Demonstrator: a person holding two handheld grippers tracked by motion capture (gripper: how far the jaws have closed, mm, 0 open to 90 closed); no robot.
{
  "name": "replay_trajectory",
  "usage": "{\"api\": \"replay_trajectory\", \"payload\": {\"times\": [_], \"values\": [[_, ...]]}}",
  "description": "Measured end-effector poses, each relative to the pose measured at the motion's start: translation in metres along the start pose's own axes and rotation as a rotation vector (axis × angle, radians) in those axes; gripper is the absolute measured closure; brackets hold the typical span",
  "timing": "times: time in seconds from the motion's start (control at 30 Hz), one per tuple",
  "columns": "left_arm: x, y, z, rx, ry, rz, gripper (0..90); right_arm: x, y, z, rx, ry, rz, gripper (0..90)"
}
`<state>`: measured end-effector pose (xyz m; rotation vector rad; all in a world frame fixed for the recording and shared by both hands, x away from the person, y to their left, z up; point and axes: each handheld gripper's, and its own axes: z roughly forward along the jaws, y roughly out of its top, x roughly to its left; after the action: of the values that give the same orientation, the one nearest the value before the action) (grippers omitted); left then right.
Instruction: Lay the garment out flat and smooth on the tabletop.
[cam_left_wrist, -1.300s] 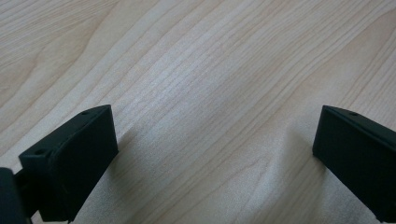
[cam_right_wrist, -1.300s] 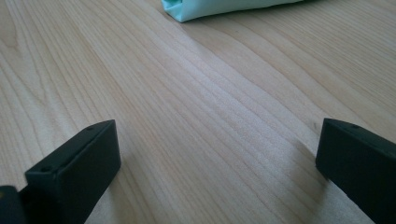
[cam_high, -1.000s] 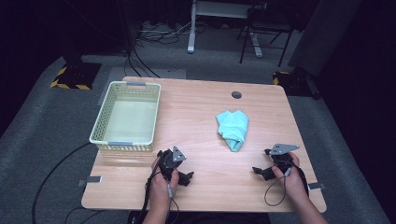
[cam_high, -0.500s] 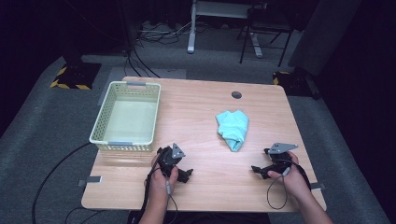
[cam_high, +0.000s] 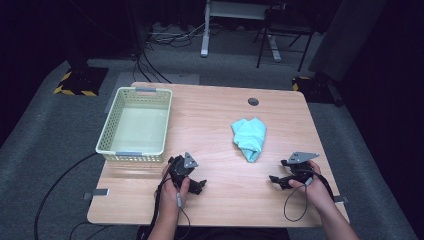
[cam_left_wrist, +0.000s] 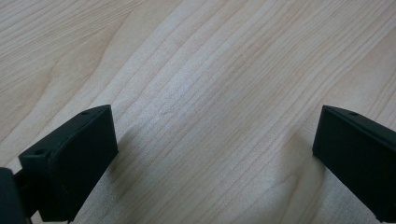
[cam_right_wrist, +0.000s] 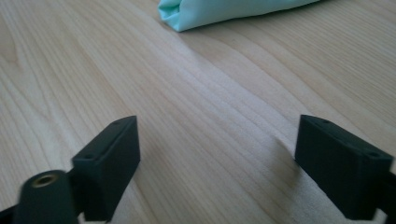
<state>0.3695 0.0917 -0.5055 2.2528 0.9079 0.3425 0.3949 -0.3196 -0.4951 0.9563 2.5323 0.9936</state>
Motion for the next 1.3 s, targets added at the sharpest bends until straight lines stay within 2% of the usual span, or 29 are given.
{"api": "replay_trajectory", "payload": {"times": [0.07, 0.27, 0.43, 0.87, 1.2, 1.3], "values": [[0.0, 0.0, 0.0, 0.001, -0.001, 0.001, 0.1, 0.0, 0.007, -0.004, 0.01, 0.006, 0.009, 14.8], [0.0, 0.0, 0.0, 0.0, -0.001, 0.0, 0.1, 0.001, 0.021, -0.011, -0.025, 0.022, -0.01, 14.7], [0.0, 0.0, 0.0, -0.002, -0.002, 0.005, 0.1, -0.001, 0.03, -0.016, -0.046, 0.028, 0.0, 14.7], [0.0, 0.0, 0.0, -0.002, -0.004, 0.005, 0.1, -0.006, 0.052, -0.032, -0.127, -0.009, -0.015, 14.9], [0.0, 0.0, 0.0, -0.002, -0.003, 0.005, 0.1, -0.009, 0.071, -0.037, -0.161, -0.02, -0.029, 15.0], [0.0, 0.0, 0.0, -0.002, -0.003, 0.005, 0.1, -0.01, 0.081, -0.036, -0.171, -0.022, -0.039, 15.0]]}}
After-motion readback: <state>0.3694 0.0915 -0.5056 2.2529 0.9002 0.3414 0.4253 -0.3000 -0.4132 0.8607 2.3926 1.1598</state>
